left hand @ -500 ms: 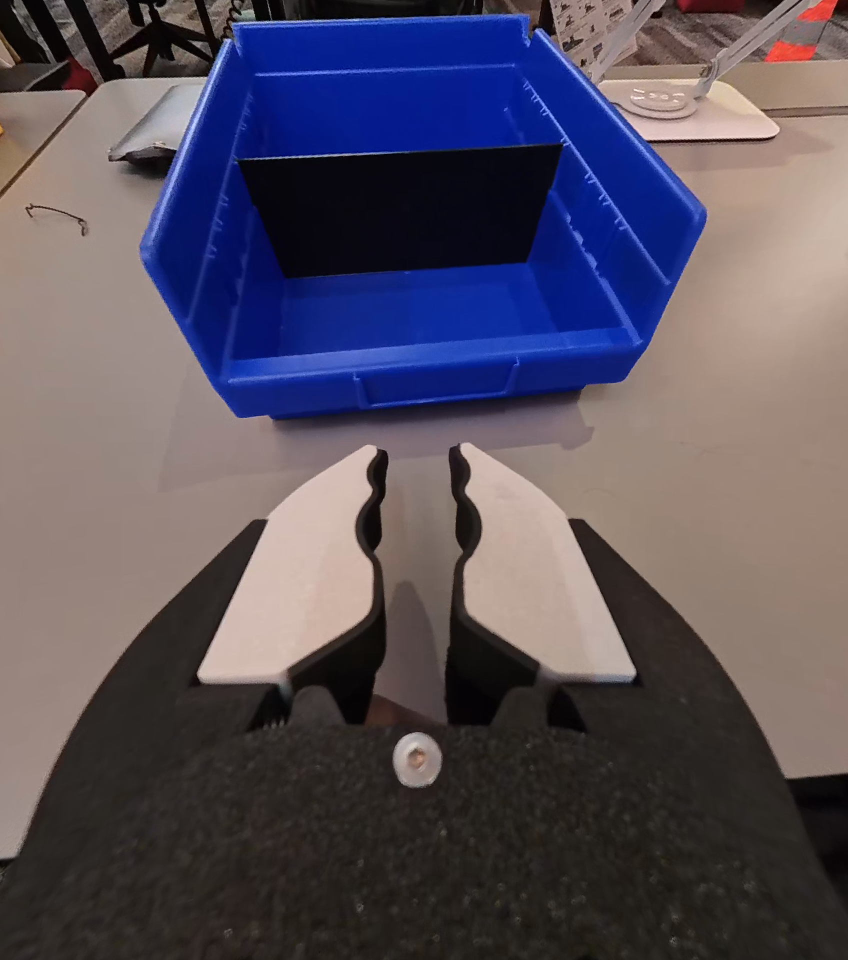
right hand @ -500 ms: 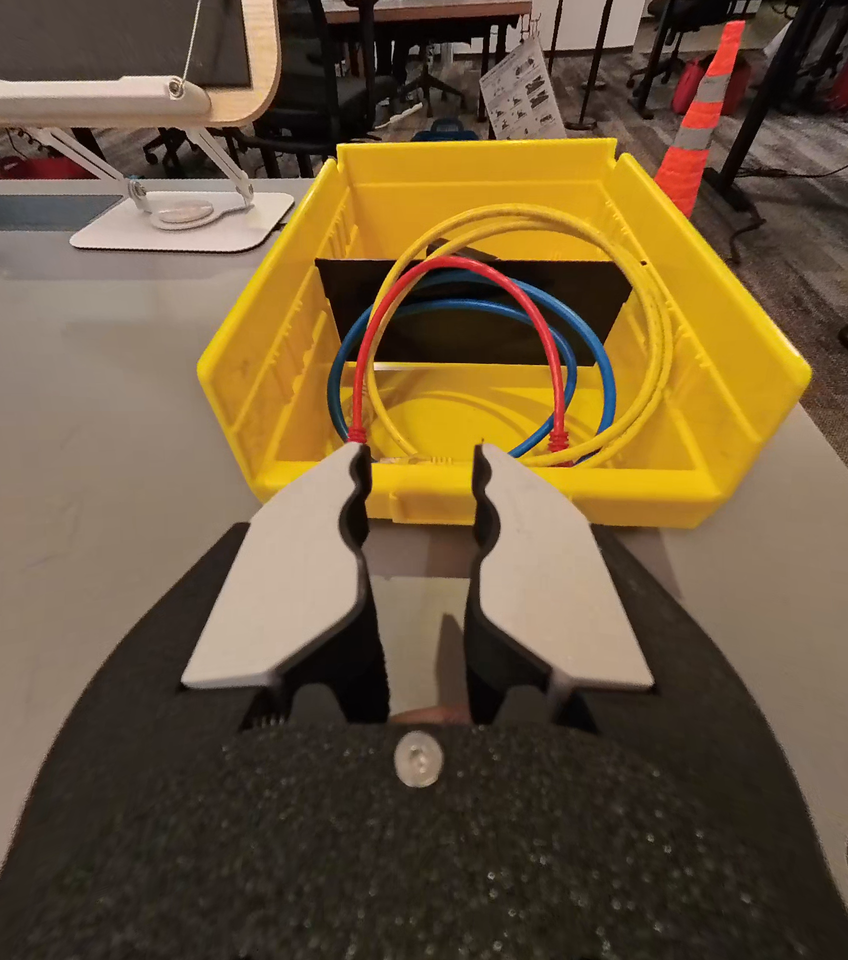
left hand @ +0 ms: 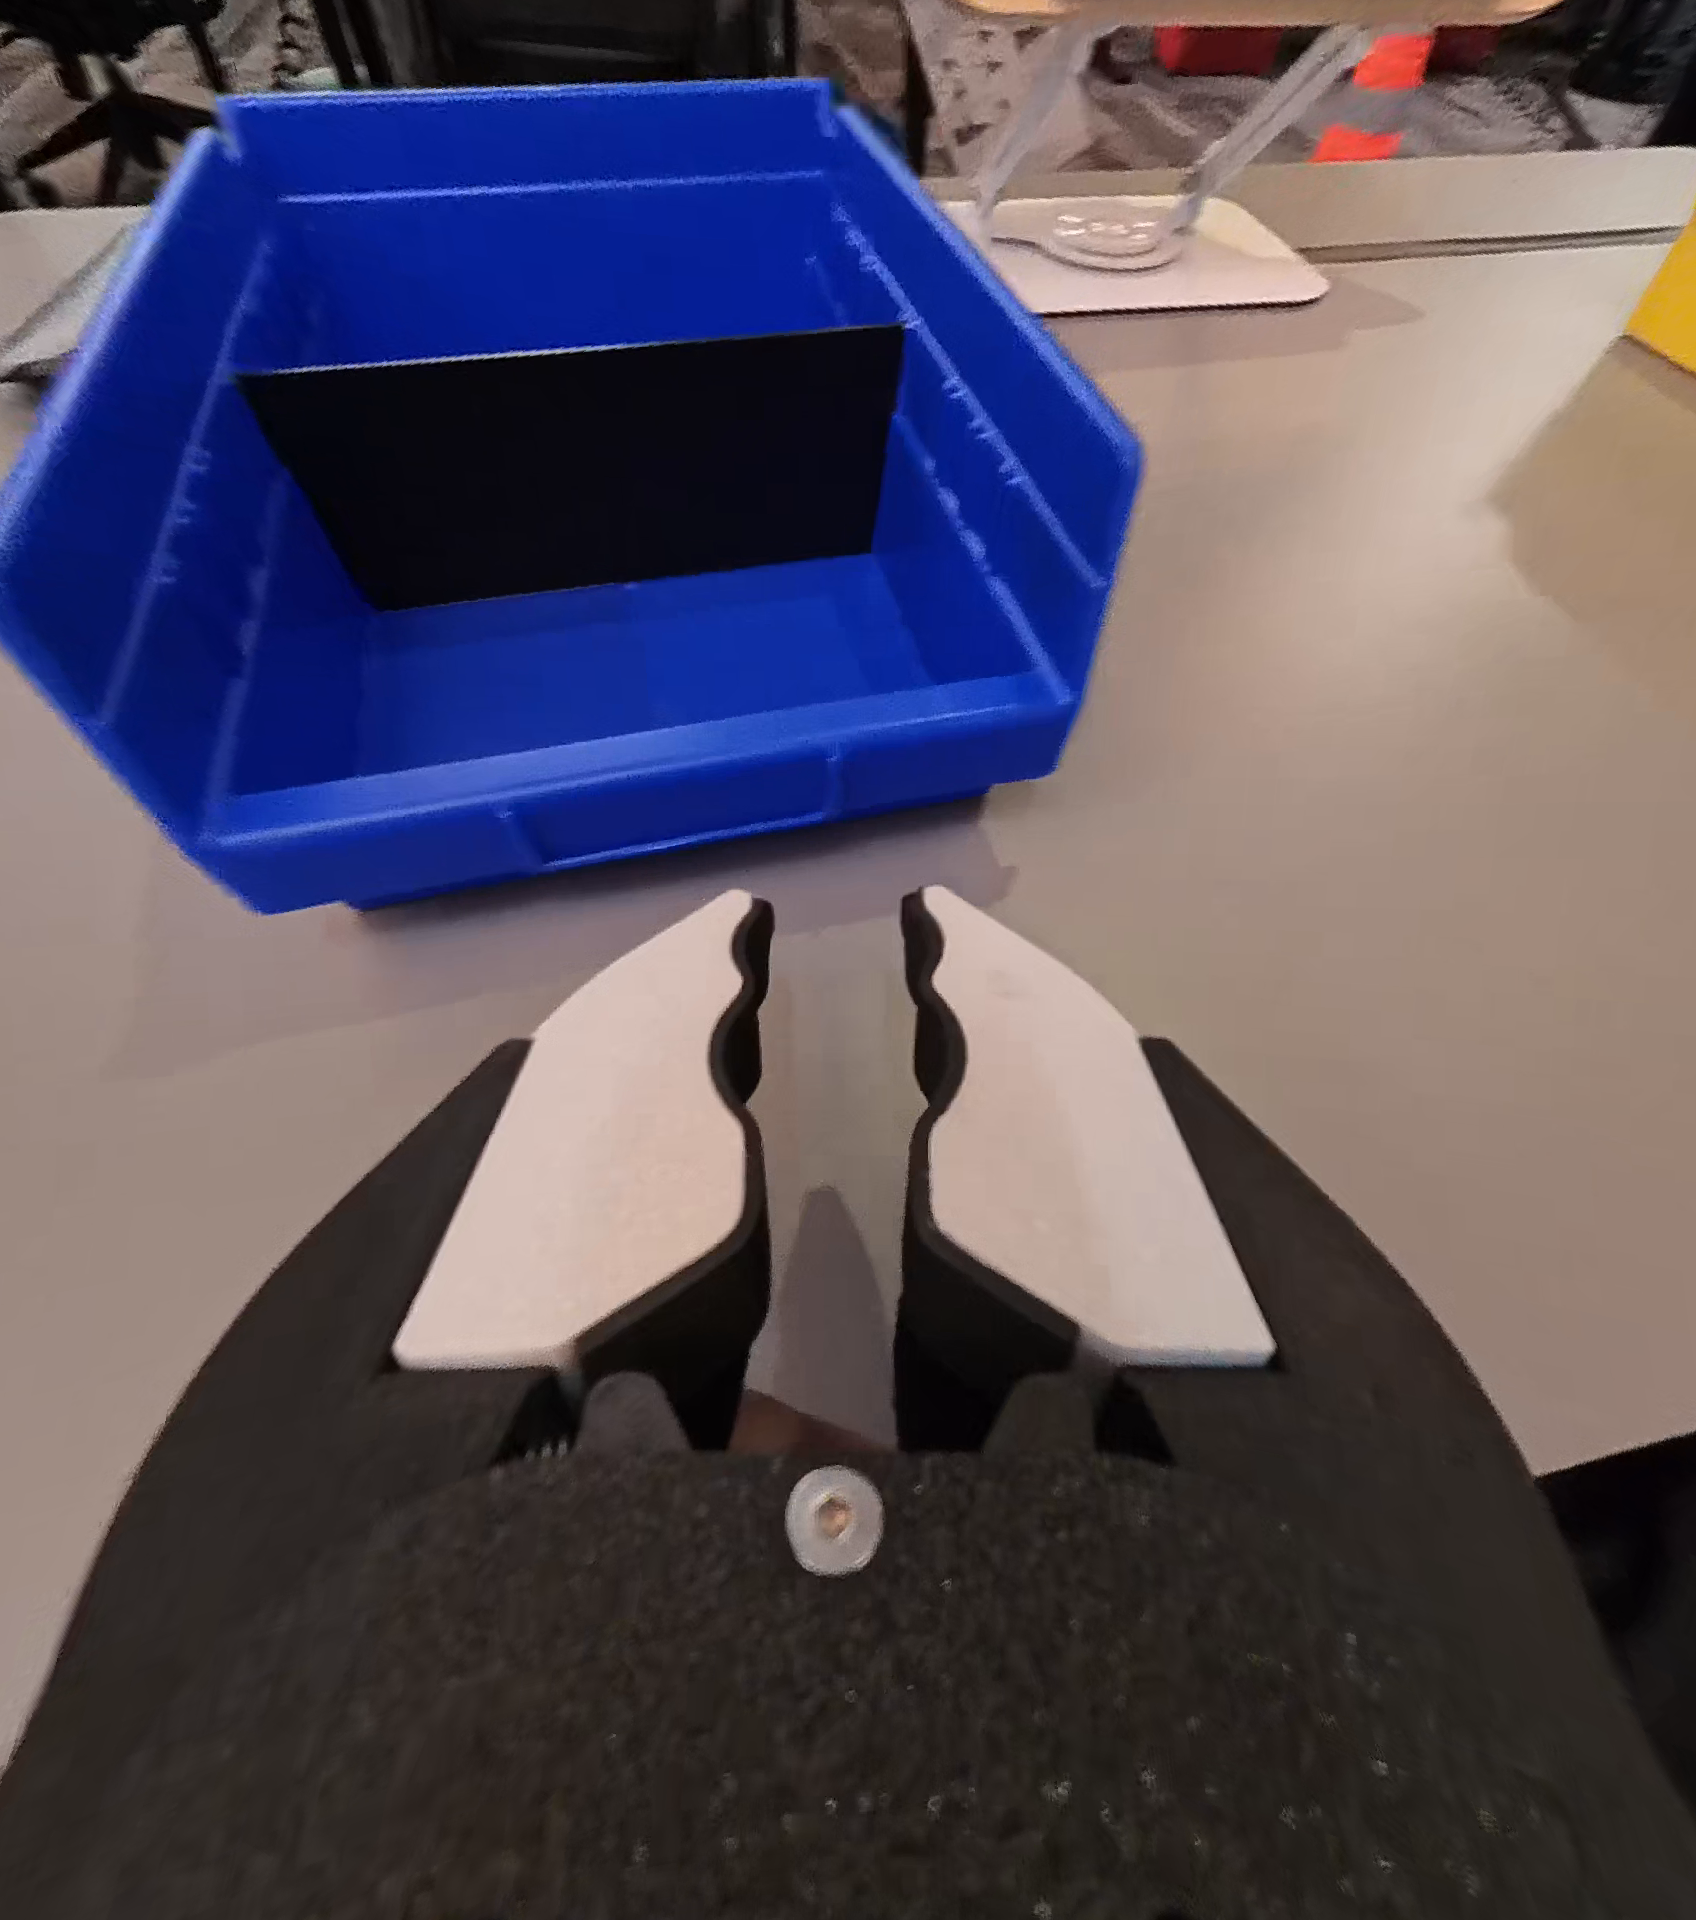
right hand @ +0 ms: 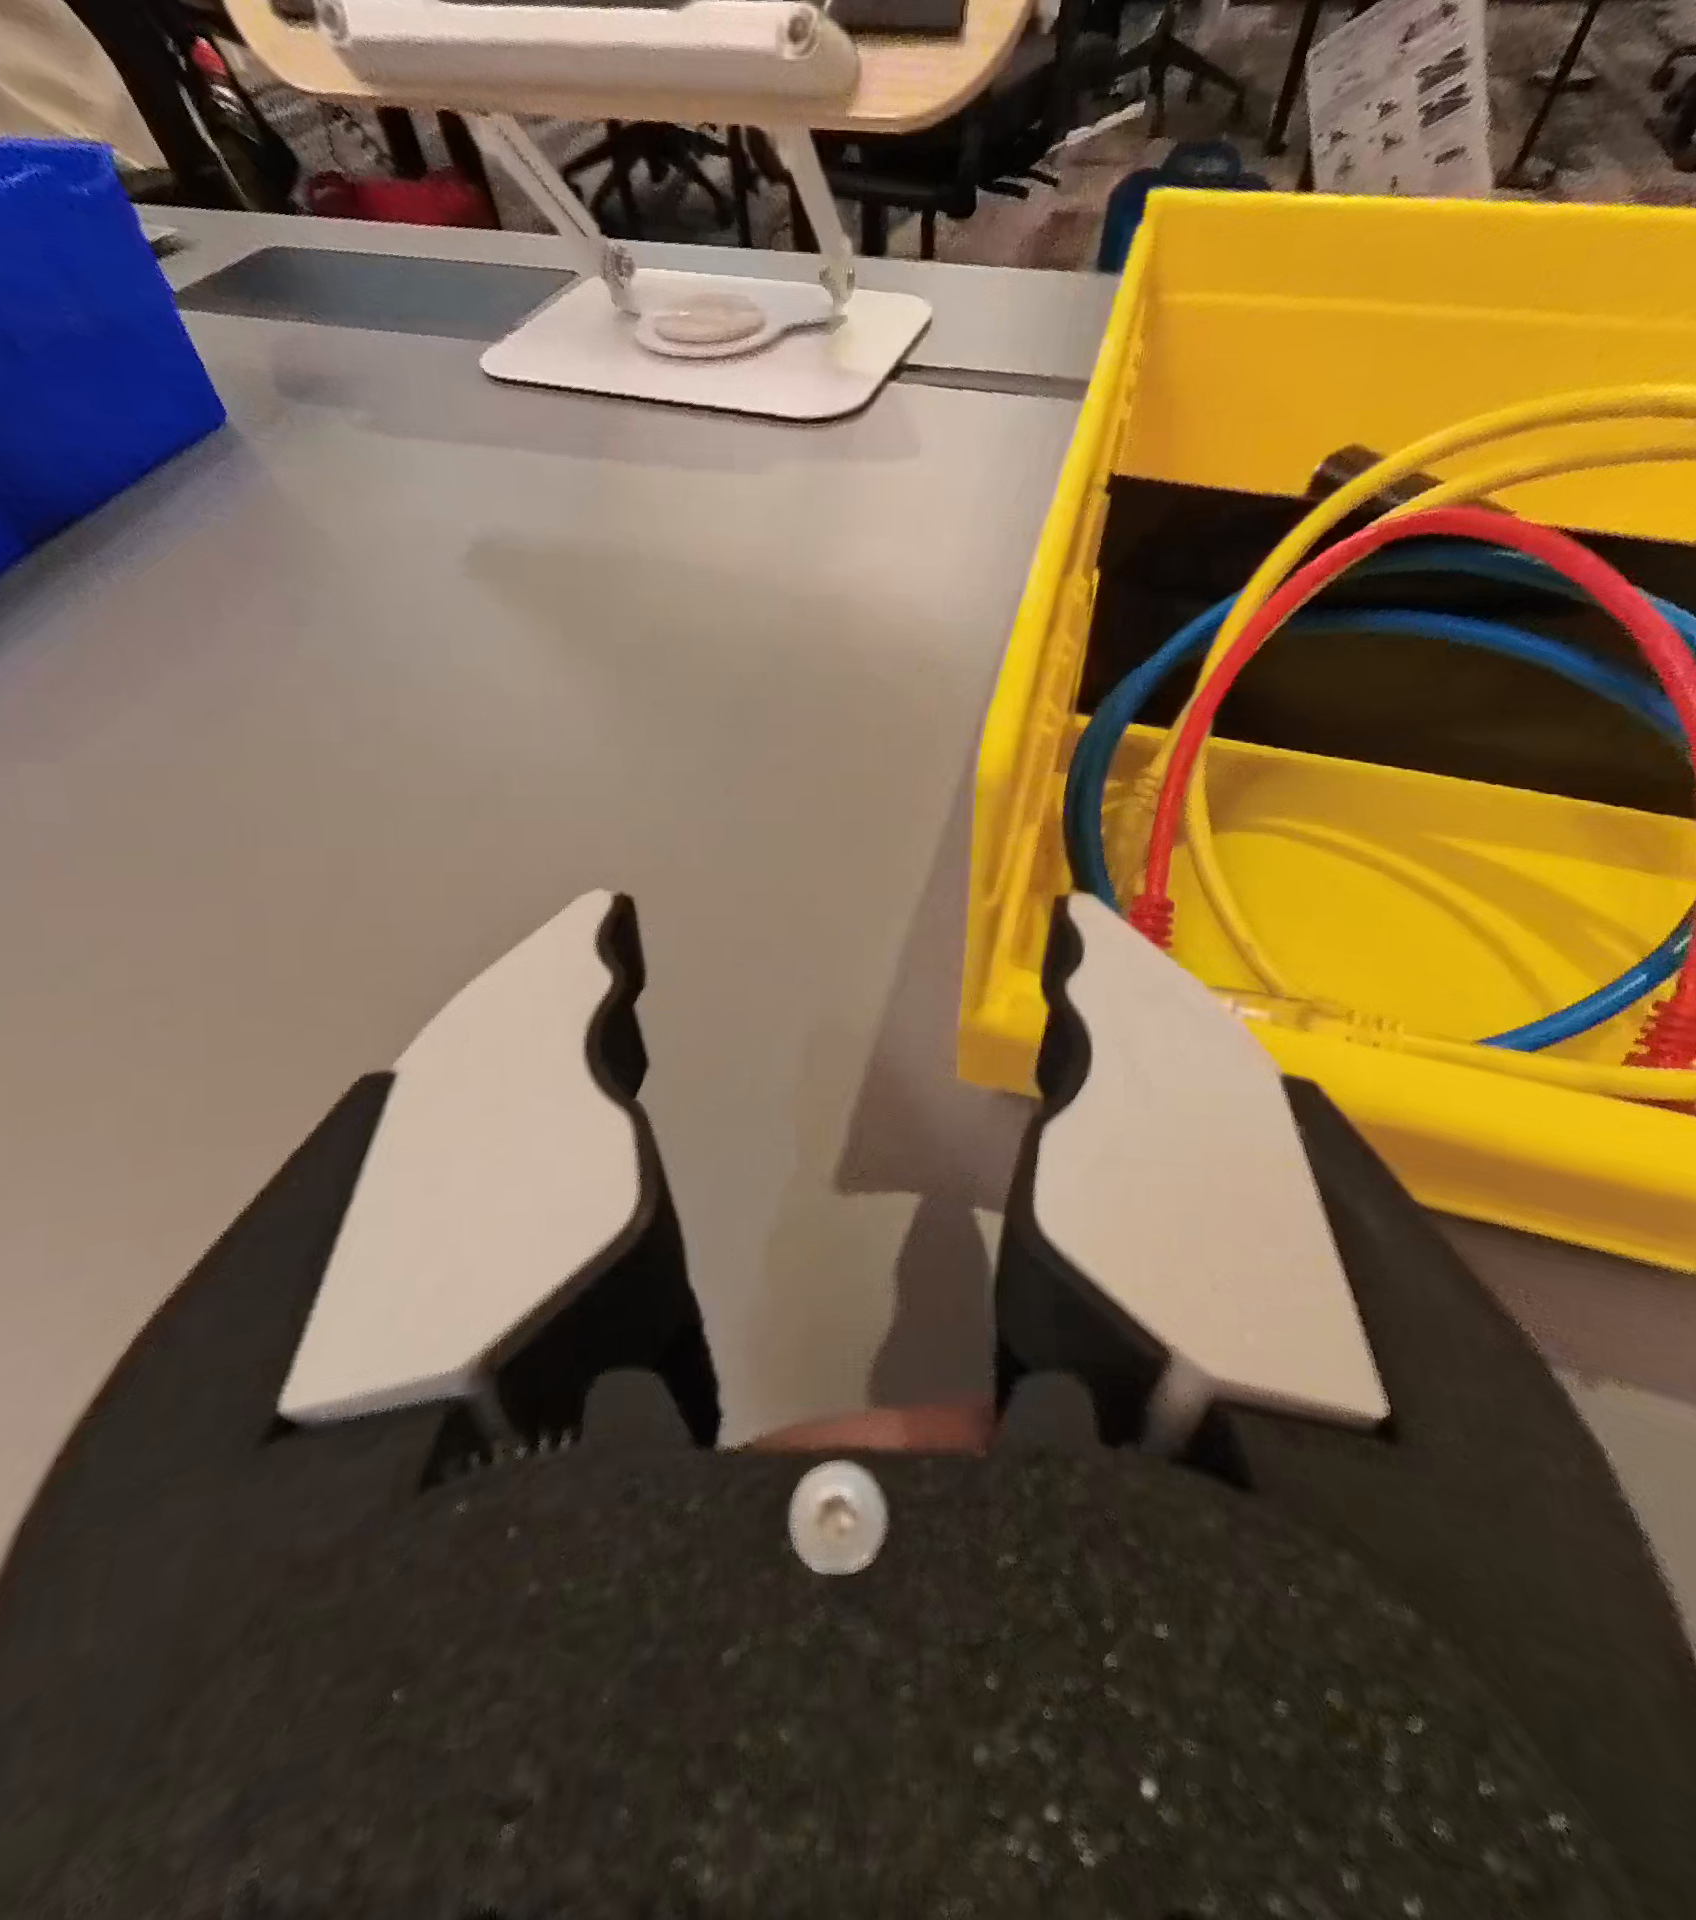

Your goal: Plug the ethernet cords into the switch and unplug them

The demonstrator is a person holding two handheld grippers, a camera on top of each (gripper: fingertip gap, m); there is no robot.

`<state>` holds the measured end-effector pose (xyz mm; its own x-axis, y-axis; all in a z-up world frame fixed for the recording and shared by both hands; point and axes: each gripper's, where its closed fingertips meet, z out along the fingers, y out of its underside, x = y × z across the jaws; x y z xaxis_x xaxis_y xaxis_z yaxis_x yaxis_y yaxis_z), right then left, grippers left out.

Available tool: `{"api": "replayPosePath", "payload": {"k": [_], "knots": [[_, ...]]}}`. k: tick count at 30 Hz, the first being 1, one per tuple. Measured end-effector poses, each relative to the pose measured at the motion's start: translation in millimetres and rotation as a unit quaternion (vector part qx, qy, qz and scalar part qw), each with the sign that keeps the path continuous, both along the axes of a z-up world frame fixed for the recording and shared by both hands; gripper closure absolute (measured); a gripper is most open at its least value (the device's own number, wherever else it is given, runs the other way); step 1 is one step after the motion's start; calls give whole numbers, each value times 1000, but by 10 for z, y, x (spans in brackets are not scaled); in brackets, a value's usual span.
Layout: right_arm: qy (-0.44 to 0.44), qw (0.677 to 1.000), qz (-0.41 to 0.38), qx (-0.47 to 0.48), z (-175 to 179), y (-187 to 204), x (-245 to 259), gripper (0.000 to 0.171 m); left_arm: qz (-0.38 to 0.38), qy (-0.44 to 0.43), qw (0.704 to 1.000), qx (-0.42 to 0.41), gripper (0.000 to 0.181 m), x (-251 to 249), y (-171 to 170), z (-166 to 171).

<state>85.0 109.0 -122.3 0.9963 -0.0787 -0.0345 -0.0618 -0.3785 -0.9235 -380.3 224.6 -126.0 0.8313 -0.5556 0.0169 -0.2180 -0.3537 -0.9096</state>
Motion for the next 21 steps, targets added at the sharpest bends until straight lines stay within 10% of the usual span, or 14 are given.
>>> {"api": "replayPosePath", "payload": {"k": [11, 17, 21], "knots": [[0, 998, 51, 21, 138, 194, -529, 105, -211, -83, 973, -43, 146, 1825, -589, 156], [-165, 959, -198, 121, 729, -483, 402, 108, -325, -46, 944, -43, 135, 3360, -727, 263], [-130, 940, -309, 67, 512, -751, 946, 113, -333, -19, 941, -52, 133, 4143, -625, 149]]}}
